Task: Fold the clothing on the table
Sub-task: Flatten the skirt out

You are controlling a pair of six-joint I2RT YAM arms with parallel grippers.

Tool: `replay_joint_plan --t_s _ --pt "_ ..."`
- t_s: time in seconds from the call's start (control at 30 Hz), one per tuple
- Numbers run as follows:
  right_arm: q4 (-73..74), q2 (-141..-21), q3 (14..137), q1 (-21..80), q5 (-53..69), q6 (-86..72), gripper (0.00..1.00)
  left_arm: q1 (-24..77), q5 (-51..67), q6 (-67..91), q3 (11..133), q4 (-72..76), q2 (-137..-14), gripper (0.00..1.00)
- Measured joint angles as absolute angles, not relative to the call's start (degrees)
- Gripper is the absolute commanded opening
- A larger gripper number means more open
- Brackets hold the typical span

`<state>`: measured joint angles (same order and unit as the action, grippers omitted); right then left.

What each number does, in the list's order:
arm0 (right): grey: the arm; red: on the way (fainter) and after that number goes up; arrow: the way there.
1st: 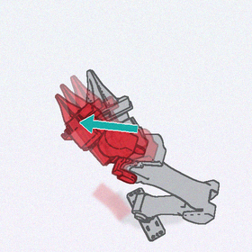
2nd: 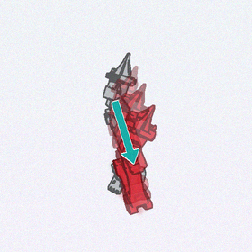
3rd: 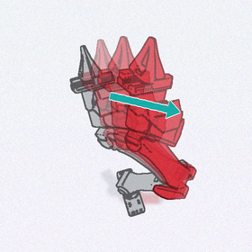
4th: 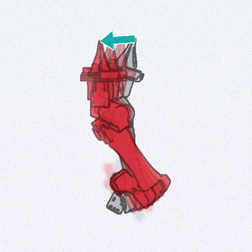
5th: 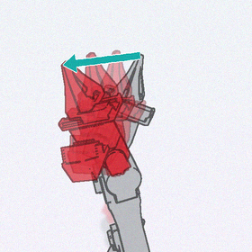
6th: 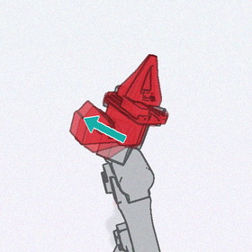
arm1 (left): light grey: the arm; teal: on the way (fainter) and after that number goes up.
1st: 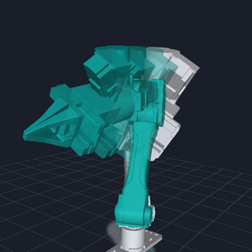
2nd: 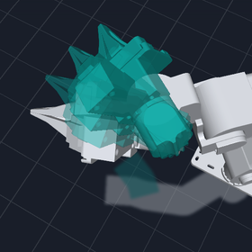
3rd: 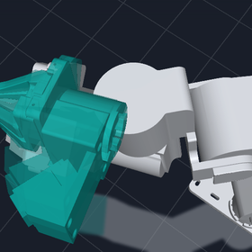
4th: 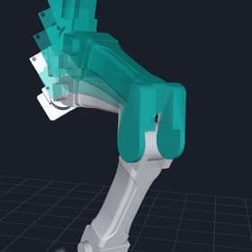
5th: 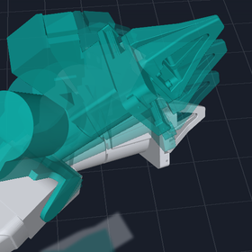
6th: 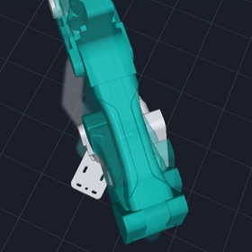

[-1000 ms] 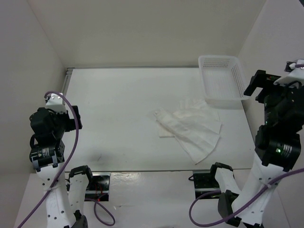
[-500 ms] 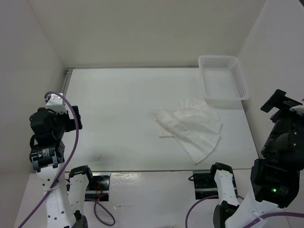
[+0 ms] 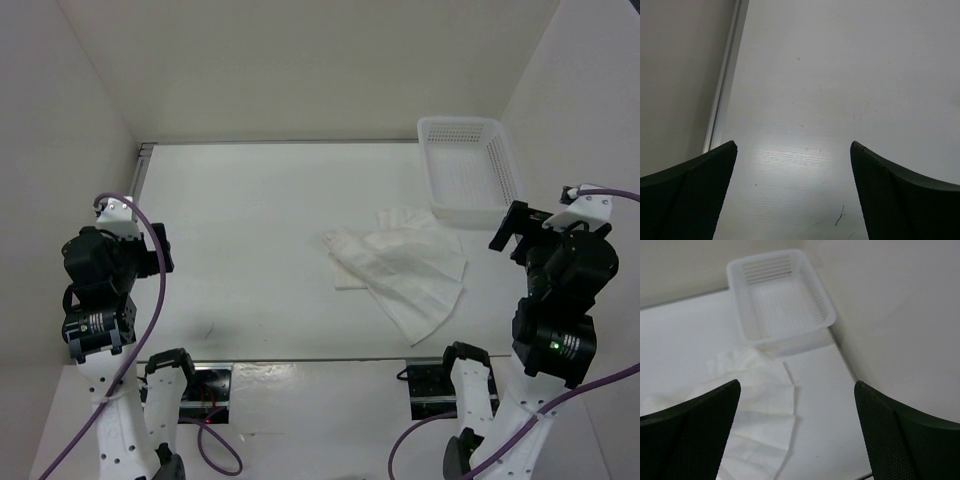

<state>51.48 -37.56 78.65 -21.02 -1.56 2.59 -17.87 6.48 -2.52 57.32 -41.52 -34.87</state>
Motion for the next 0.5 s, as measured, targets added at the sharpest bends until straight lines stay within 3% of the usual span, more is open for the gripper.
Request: replay_joint_plan --t_s 0.33,0.5 --pt "56.9 -39.0 77.5 -22.5 28.5 4.6 0.98 -17.9 6.5 -2.5 57.3 -41.5 -34.4 1.0" --pt "60.8 -44.8 77.1 -22.8 33.2 7.5 0.98 -17.9 6.9 -2.5 57.3 -41.5 -33.9 1.0"
